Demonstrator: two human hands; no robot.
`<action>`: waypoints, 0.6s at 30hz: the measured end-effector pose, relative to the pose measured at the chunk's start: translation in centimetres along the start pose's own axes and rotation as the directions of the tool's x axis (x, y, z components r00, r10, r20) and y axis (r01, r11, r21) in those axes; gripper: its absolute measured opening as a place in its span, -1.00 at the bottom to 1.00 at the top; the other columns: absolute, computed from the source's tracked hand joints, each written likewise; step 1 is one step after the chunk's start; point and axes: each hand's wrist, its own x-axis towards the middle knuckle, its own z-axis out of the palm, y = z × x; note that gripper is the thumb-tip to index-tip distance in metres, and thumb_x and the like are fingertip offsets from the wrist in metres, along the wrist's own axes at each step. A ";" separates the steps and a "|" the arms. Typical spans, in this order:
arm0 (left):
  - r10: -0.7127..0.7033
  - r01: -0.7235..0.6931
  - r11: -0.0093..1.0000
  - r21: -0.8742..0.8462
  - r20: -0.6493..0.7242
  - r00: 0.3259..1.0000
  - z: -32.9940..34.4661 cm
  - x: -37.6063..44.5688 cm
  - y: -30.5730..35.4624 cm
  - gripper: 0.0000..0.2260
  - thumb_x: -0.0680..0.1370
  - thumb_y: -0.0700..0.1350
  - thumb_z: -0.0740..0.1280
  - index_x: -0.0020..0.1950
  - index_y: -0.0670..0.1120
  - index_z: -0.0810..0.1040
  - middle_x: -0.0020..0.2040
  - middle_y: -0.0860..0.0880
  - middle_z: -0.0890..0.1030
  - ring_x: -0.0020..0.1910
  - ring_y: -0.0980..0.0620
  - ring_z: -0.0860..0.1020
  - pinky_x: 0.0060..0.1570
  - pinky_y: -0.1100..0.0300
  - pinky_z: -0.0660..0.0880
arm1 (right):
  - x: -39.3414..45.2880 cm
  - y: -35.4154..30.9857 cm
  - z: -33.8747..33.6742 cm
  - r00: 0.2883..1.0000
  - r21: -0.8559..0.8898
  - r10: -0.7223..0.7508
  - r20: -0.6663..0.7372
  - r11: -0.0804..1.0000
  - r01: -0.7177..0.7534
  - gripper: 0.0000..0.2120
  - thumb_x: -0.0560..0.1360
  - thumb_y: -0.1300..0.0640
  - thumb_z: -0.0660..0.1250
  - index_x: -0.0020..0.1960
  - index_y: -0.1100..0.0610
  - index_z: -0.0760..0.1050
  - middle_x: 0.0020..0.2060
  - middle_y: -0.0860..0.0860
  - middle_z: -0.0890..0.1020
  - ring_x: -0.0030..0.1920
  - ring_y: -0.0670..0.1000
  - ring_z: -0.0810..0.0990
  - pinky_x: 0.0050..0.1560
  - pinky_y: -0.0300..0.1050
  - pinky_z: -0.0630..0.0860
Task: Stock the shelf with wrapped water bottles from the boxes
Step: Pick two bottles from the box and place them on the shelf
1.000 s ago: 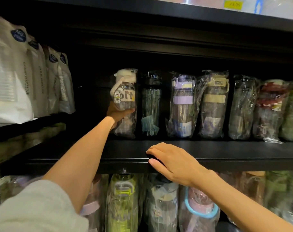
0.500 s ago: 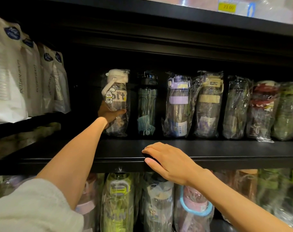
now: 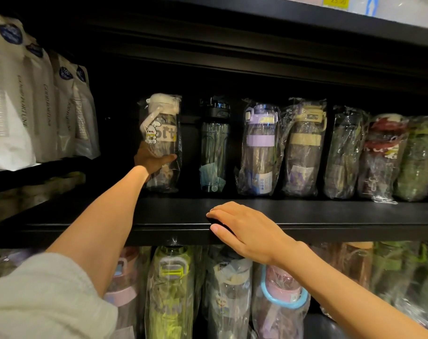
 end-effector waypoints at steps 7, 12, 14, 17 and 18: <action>-0.095 0.091 0.995 0.032 0.141 0.985 -1.1 0.0 -0.5 -0.06 0.14 0.15 0.59 0.41 -0.11 0.30 0.34 -0.13 0.45 0.28 -0.16 0.45 0.22 -0.04 0.45 | 0.0 0.2 0.1 1.000 0.001 0.006 0.007 1.000 -0.006 -0.50 0.60 -0.15 -0.07 0.36 0.08 0.37 0.24 -0.05 0.49 0.22 -0.07 0.43 0.17 -0.18 0.38; -0.173 0.164 0.985 0.062 0.177 0.969 -2.0 0.1 0.0 0.15 0.02 0.26 0.57 0.49 -0.10 0.17 0.41 -0.14 0.37 0.36 -0.16 0.38 0.29 -0.10 0.38 | 0.1 0.3 0.1 1.000 -0.007 0.010 0.002 1.000 -0.010 -0.54 0.61 -0.13 -0.05 0.37 0.06 0.37 0.25 -0.06 0.48 0.22 -0.09 0.41 0.15 -0.22 0.35; -0.223 0.210 0.973 0.097 0.156 0.962 -2.8 -0.8 0.5 0.10 0.20 0.17 0.56 0.53 -0.15 0.01 0.49 -0.17 0.23 0.44 -0.19 0.24 0.37 -0.11 0.27 | 0.1 0.2 0.0 1.000 -0.009 0.014 0.002 1.000 -0.014 -0.51 0.60 -0.15 -0.06 0.37 0.06 0.37 0.25 -0.07 0.47 0.23 -0.10 0.41 0.15 -0.24 0.33; -0.250 0.242 0.967 0.073 0.134 0.959 -4.3 -1.7 0.1 -0.06 0.37 0.12 0.48 0.53 -0.20 0.01 0.49 -0.21 0.21 0.44 -0.20 0.23 0.37 -0.05 0.26 | 0.1 0.2 0.0 1.000 -0.005 0.022 0.011 1.000 -0.022 -0.51 0.59 -0.16 -0.07 0.38 0.04 0.36 0.27 -0.07 0.46 0.25 -0.10 0.40 0.17 -0.23 0.33; -0.242 0.240 0.970 0.031 0.121 0.963 -5.0 -2.0 0.0 -0.14 0.41 0.10 0.45 0.51 -0.22 0.07 0.46 -0.21 0.26 0.41 -0.19 0.28 0.34 0.00 0.30 | 0.0 0.3 0.0 1.000 -0.003 0.027 0.014 1.000 -0.027 -0.50 0.59 -0.16 -0.07 0.38 0.04 0.35 0.28 -0.06 0.46 0.26 -0.09 0.40 0.20 -0.21 0.34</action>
